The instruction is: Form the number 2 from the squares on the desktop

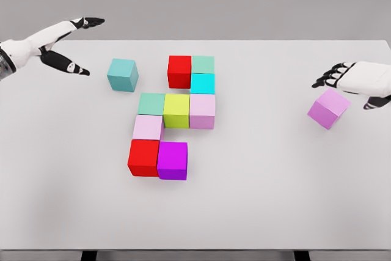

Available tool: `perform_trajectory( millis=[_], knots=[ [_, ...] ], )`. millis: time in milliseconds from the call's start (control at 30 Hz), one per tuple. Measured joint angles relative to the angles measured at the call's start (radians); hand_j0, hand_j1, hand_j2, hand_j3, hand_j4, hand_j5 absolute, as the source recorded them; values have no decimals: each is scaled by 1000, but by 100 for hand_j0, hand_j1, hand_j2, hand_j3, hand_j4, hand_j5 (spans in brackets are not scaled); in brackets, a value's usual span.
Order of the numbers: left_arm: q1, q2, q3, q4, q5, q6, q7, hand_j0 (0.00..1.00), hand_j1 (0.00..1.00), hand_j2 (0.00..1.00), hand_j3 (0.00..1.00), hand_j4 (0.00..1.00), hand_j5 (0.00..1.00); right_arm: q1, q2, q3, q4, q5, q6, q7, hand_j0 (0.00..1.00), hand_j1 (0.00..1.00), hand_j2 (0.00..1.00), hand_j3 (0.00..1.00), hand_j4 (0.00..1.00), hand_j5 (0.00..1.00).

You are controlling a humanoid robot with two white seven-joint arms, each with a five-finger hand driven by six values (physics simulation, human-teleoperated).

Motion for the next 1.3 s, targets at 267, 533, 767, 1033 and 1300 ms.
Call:
perform_trajectory(
  millis=[267,533,767,1033,1300],
  knots=[
    [-26,-45,-75,52,1,95,-1,100,100,100,100,100,100,-6,53,34,44,49,0,0,100,100,100,100,100,100],
    [-46,-85,-100,109,-8,104,-1,100,100,100,100,100,100,-25,93,47,109,98,0,0,100,100,100,100,100,100],
    [-83,-126,-103,172,-48,104,-1,100,100,100,100,100,100,-28,112,72,130,109,0,0,72,72,72,72,72,72],
    [-103,-162,-103,243,-79,103,-1,100,100,100,100,100,100,-29,112,71,116,85,0,-2,43,43,43,43,43,43],
    [-117,-191,-103,302,-104,103,-1,100,100,100,100,100,100,-15,94,4,-88,5,-3,-3,44,44,44,44,44,44]
  ],
)
